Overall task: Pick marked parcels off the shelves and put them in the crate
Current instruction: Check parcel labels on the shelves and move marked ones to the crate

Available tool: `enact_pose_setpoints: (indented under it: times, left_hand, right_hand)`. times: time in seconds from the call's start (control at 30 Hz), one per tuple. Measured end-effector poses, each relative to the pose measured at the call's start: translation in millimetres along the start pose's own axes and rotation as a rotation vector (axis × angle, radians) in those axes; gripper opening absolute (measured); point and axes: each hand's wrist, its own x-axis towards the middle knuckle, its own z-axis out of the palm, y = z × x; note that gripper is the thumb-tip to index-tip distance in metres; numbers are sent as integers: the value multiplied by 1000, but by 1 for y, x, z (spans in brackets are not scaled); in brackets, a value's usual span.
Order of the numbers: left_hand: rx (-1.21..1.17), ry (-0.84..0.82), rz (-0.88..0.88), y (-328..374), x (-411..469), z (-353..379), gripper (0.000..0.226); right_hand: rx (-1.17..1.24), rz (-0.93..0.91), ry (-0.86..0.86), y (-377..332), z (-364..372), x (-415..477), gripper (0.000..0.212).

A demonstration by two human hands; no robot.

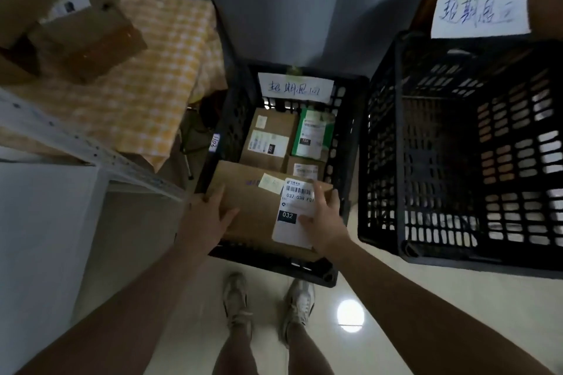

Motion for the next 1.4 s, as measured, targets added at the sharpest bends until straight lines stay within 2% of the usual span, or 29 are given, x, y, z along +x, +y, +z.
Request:
enact_pose_setpoints:
  times: [0.13,0.47,0.63,0.73,0.8,0.9,0.97,1.07,1.2,1.4]
  left_hand:
    - [130,-103,-5,-11,16,15,67]
    - [272,-275,22,-14,66,52,63]
    - [266,-254,-20,-24,76,66,61]
    - [252,-203,19,-26,66,65,62]
    - [269,-156,48,-21,62,57,61]
    - [313,-113,57,-12,73,40,59]
    - [345,-171,50,-9,89,29,60]
    - [417,-274,50,-9,98,31,62]
    - [347,-261,3,-13,87,51,70]
    - [160,-227,-23,-27,89,65,72]
  right_hand:
    - [-21,102,-76,13,25,27,66]
    - [-96,237,-121,28,50,79,68]
    - [-159,235,-42,25,67,80,70]
    - [-145,234,-13,28,75,70,71]
    - [-158,234,24,30,71,68,64]
    - [-132,259,31,26,49,79,38]
    - [-114,295,-14,18,37,86,26]
    - [-172,327,-109,6,43,96,30]
    - [-78,301,25,17,57,93,32]
    - [86,219,164,29,69,87,46]
